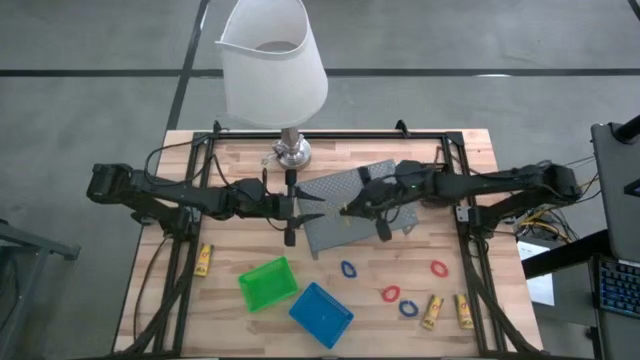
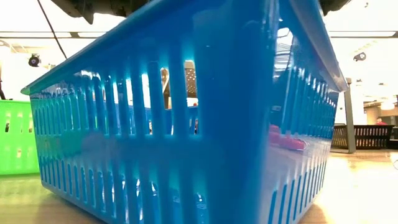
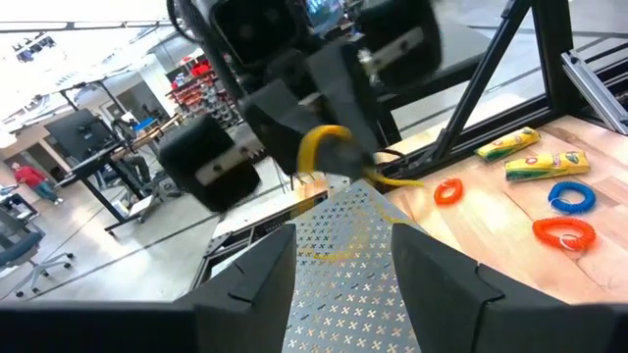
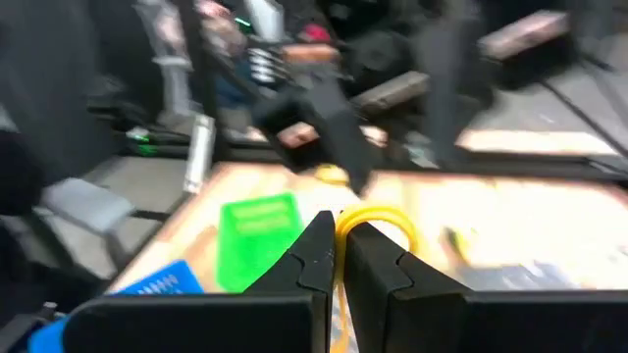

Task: Pick & Place Office Desk Supplies
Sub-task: Put the yellow rubber band into the black basket

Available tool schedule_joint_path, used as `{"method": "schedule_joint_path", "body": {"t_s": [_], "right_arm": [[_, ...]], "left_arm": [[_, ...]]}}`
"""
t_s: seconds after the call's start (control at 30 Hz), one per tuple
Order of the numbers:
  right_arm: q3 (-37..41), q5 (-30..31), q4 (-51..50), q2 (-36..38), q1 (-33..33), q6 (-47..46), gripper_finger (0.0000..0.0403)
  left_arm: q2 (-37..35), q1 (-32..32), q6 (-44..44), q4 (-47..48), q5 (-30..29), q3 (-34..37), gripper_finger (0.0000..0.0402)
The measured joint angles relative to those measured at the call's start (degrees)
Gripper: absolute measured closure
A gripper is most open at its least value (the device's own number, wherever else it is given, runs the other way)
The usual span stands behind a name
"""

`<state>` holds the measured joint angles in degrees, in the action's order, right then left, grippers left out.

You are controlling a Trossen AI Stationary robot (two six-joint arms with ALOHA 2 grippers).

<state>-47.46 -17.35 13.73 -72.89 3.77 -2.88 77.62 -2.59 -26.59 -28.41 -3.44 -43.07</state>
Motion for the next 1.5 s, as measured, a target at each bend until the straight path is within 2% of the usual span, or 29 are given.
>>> {"method": "schedule_joint_path", "body": {"t_s": [0.2, 0.3, 0.5, 0.67, 0.73, 1.03, 1.23, 1.37, 1.5], "right_arm": [[0.00, 13.35, -18.55, 11.43, 0.02, -2.30, 0.0390], [0.00, 20.49, -27.98, 17.12, 0.00, -8.05, 0.0390], [0.00, 30.51, -46.49, 26.83, -0.02, -17.93, 0.0390], [0.00, 46.09, -58.15, 31.38, 0.04, -30.36, 0.0390], [0.00, 49.30, -63.13, 32.23, 0.04, -36.36, 0.0390], [0.00, 50.42, -79.52, 30.77, 0.17, -55.07, 0.0390], [0.00, 50.11, -88.84, 28.15, 3.28, -65.02, 0.0390], [0.05, 48.88, -91.95, 27.21, 7.00, -66.85, 0.0390], [0.53, 47.00, -91.12, 26.72, 11.46, -63.76, 0.0390]], "left_arm": [[0.00, 0.00, 0.02, 0.29, 0.00, 0.22, 0.0228], [0.00, 0.00, 0.02, 1.88, 0.00, 0.24, 0.0228], [0.00, 0.02, 0.02, 2.73, 0.00, 0.24, 0.0229], [0.00, 0.02, 0.04, 2.67, 0.00, 0.24, 0.0228], [0.00, 0.02, 0.04, 2.54, 0.00, 0.24, 0.0229], [0.00, 0.02, 0.06, 2.52, 0.00, 0.24, 0.0228], [0.00, 0.04, 0.09, 2.53, 0.00, 0.24, 0.0229], [0.00, 0.04, 0.17, 2.53, 0.00, 0.24, 0.0229], [0.00, 0.04, 0.17, 2.54, 0.00, 0.24, 0.0228]]}}
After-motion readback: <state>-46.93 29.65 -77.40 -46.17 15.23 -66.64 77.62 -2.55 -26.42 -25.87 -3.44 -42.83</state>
